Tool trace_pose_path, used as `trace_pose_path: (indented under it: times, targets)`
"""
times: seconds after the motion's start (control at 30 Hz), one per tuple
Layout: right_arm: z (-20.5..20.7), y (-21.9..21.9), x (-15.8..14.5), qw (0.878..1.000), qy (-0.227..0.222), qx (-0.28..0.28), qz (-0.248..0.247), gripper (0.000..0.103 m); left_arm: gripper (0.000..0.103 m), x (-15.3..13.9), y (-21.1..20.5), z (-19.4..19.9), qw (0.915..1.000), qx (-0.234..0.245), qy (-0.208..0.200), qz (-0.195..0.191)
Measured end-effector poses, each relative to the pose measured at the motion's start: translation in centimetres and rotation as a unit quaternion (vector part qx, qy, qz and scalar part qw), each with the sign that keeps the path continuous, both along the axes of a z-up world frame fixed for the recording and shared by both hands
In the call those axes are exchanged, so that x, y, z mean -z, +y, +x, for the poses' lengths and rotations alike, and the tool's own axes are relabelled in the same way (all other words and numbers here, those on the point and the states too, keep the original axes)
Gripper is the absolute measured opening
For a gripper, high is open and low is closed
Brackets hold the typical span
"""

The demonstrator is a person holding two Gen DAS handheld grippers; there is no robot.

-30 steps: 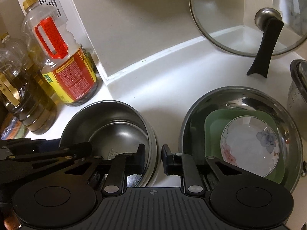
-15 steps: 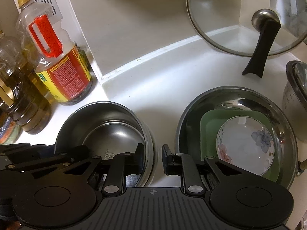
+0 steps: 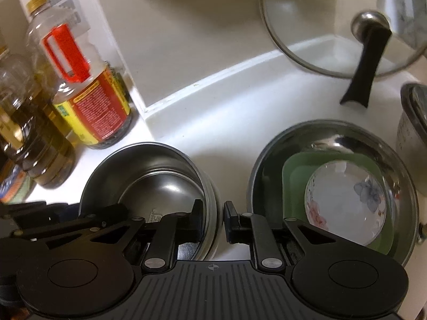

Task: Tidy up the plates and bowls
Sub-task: 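Lift the bowl stack with both grippers and carry it over the basin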

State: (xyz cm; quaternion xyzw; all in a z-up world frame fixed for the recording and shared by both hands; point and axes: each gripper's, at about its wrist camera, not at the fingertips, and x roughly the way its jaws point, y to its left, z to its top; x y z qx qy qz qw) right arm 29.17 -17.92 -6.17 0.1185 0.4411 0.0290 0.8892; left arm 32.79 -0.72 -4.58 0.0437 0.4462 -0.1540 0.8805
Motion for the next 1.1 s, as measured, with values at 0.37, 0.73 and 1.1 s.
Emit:
trace_pose_path:
  times: [0.37, 0.73, 1.1]
  targets:
    - [-0.1, 0.1, 0.1, 1.000, -0.008, -0.002, -0.002, 0.015, 0.020, 0.1, 0.1, -0.2, 1.0000, 0.002, 0.000, -0.003]
    - [0.2, 0.0, -0.1, 1.000, -0.002, -0.011, -0.001, 0.015, 0.021, -0.2, -0.1, 0.0, 1.0000, 0.006, 0.004, 0.001]
    - [0.1, 0.0, -0.9, 1.000, -0.008, -0.013, -0.003, 0.014, 0.021, -1.2, -0.3, 0.0, 1.0000, 0.007, -0.004, 0.001]
